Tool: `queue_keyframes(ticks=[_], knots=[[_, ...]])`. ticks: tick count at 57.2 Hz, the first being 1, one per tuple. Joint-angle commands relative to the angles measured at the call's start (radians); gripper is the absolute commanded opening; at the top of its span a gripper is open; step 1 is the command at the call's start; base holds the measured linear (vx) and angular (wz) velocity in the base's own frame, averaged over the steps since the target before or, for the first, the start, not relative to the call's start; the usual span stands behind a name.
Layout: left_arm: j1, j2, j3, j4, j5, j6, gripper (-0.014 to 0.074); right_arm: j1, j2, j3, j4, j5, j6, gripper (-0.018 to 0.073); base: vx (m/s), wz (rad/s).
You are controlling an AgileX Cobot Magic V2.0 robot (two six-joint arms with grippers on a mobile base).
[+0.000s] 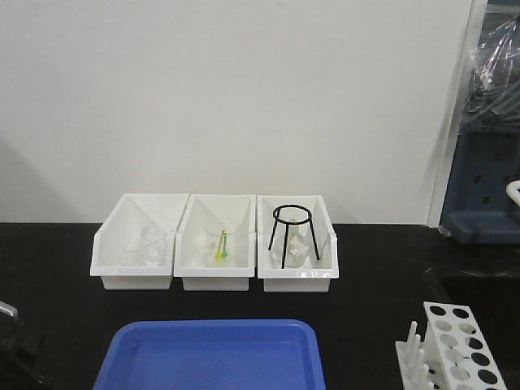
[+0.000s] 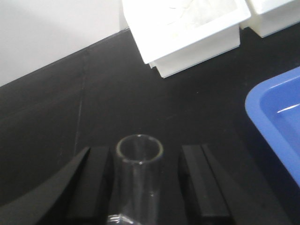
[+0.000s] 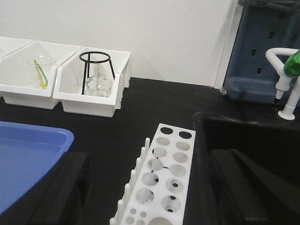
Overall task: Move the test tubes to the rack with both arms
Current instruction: 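Raise the test tube with the left gripper toward the right gripper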
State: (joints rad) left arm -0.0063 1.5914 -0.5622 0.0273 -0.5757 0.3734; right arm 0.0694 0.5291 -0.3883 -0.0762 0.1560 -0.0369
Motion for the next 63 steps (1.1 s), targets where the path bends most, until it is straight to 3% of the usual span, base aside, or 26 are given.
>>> queue_keyframes(ticks=[1,30,63], knots=[[-0.001,-0.032,-0.022,-0.042,-0.075,0.015,0.0456,-0.001,0.009,-0.033,-0.008,-0.084,-0.001,0.0571,0.00,0.00],[-0.001,-0.033,-0.022,-0.057,-0.030,0.017,0.0440,-0.001,0.009,-0.033,-0.008,-0.084,-0.004,0.0571,0.00,0.00],[-0.001,-0.087,-0.022,-0.057,-0.031,0.017,0.0193,-0.001,0.009,-0.033,-0.008,-0.087,-0.004,0.0571,0.00,0.00]])
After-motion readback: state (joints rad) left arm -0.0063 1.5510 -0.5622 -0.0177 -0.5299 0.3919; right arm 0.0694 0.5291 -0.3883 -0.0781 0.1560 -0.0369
